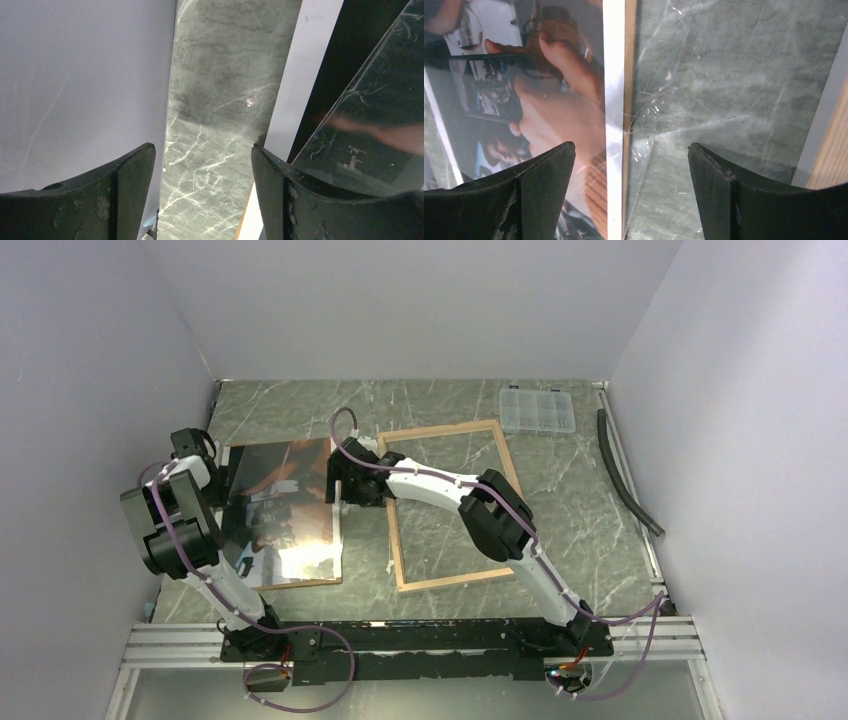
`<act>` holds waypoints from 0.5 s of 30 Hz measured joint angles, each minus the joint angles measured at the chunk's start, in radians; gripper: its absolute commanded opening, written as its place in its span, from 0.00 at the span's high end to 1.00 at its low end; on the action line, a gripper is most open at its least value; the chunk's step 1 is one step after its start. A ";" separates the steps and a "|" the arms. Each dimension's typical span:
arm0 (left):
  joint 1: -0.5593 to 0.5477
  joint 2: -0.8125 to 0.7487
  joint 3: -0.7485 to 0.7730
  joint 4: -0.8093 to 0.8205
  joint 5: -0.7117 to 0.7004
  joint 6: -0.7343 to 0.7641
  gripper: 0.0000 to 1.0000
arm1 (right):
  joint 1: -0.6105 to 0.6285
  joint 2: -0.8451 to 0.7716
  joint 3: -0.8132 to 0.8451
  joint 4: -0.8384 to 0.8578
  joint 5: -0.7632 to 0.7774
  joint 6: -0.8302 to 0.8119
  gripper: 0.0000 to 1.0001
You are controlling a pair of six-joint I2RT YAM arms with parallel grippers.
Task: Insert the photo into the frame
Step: Pick up the photo frame item at the center of the board.
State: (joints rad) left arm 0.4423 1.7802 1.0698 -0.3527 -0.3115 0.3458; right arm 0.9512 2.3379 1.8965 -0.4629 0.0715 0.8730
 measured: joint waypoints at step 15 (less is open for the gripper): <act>-0.003 -0.031 -0.057 0.061 0.004 0.001 0.25 | -0.007 0.000 -0.031 0.066 -0.141 0.170 0.15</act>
State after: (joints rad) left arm 0.4393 1.7489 1.0126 -0.2913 -0.3077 0.3466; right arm 0.9440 2.3375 1.8656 -0.3973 -0.0692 1.0431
